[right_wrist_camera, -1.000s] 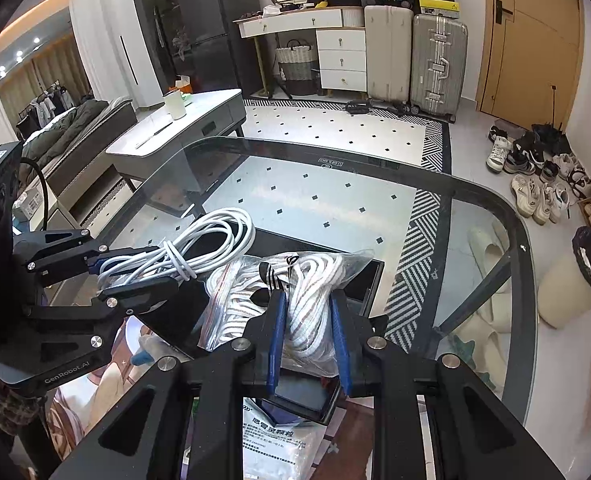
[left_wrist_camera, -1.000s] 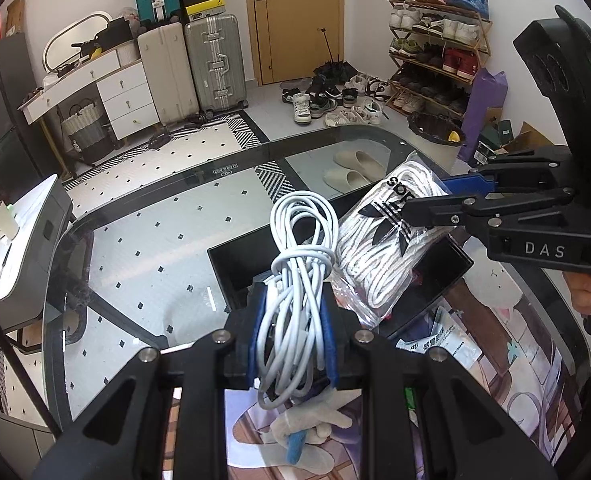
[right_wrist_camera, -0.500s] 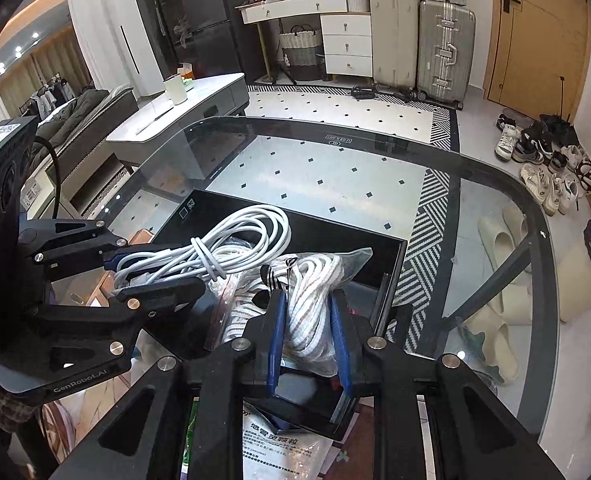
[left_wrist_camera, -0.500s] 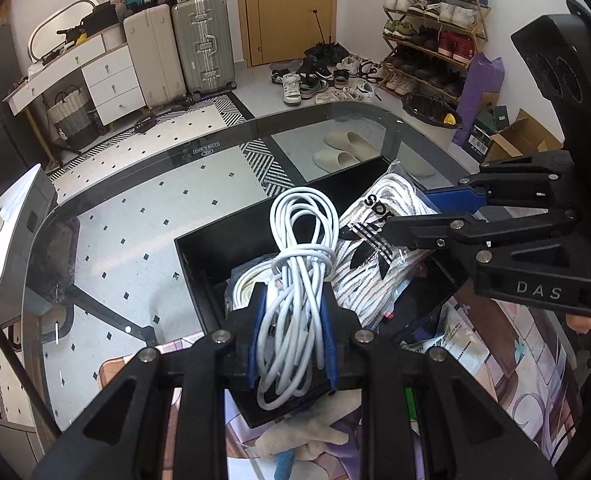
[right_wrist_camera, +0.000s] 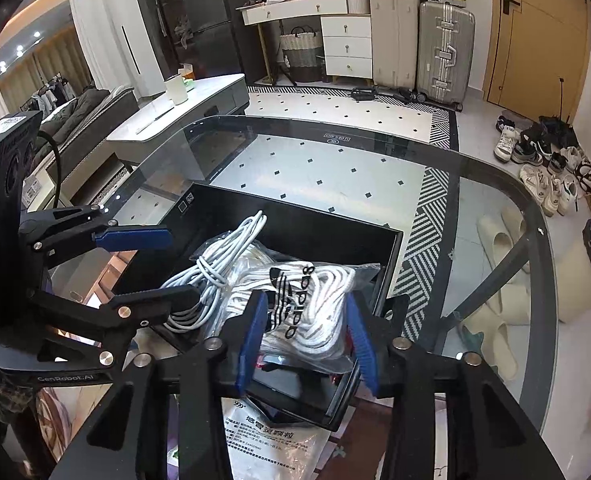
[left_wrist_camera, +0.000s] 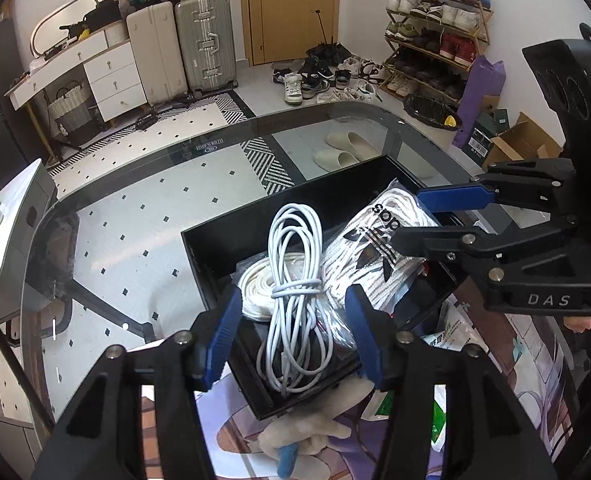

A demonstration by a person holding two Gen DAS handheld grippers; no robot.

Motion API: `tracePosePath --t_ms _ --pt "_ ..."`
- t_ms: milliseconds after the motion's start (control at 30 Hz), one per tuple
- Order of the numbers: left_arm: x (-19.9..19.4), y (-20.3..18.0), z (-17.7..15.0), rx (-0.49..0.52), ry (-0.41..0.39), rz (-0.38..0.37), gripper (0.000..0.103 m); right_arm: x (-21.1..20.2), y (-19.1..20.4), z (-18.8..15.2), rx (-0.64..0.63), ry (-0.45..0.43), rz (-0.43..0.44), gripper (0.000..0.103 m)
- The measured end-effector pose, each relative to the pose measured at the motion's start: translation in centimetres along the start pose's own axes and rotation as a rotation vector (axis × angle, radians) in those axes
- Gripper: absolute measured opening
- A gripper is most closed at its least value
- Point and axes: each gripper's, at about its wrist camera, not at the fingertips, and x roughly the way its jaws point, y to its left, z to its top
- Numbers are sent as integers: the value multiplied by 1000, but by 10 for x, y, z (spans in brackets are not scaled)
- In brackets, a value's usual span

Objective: Organize soft objects
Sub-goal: 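Open both tools to release the coil and rope bag in the box, then withdraw both open tools from the box toward the remaining items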

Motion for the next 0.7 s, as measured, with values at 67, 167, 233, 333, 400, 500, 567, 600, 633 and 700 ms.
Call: tracePosePath --t_ms 67,167,233,333,400,500,567,600,633,700 --pt "-5 0 0 7 -6 9 54 -5 2 -1 -13 -13 -12 50" --pt "-11 1 -1 3 -16 13 56 -15 0 -3 -13 -39 -13 63" --pt "-17 2 -3 -2 -29 14 66 -24 0 -8 -18 -80 -20 86" --pt "-29 4 -7 -10 -84 29 82 -37 -1 -15 -28 -138 -24 94" --pt "-34 6 -9 -24 -92 30 82 -45 -2 -22 -18 -166 -17 99" --pt "-38 10 -13 -33 -94 26 82 -54 -7 -31 12 -202 -14 101" --pt "-40 11 -16 -37 -99 24 94 -58 -10 -37 27 -222 -17 102" --pt "-43 9 -18 -41 -118 27 99 -59 -13 -38 33 -228 -11 102" --pt "-46 9 -20 -44 -139 29 99 -60 -15 -42 37 -235 -4 102" --pt "-48 10 -23 -57 -149 14 102 -63 -17 -49 44 -250 -3 102"
